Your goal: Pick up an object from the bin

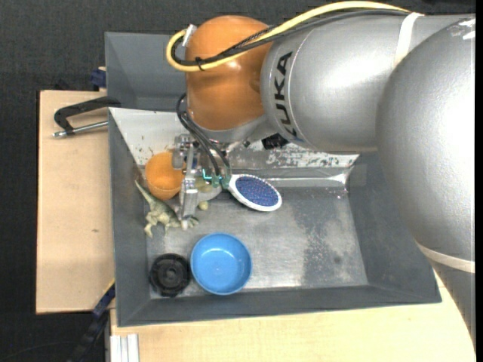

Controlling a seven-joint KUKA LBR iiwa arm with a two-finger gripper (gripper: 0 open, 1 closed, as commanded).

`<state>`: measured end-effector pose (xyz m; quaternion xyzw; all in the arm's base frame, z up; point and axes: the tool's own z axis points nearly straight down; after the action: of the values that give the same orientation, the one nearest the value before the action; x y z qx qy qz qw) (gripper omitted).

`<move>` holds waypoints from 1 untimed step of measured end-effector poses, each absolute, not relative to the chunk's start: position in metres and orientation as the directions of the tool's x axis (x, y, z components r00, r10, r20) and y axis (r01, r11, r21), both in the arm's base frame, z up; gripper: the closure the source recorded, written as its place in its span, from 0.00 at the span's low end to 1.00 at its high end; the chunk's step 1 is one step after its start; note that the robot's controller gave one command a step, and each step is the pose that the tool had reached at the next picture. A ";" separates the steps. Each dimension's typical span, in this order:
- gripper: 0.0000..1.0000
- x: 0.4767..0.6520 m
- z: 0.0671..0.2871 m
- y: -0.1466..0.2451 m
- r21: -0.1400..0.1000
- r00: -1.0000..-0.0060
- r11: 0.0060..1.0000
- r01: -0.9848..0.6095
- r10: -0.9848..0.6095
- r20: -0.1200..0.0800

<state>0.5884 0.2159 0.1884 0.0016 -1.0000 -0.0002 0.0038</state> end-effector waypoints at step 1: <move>0.00 0.564 0.093 0.176 0.000 -0.998 0.998 -0.069 -0.069 0.002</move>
Offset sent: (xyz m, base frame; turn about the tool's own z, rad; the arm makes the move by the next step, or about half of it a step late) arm -0.0239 -0.0401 -0.0936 -0.0662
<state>0.5641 0.1755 0.0926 0.0344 -0.9994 -0.0002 0.0010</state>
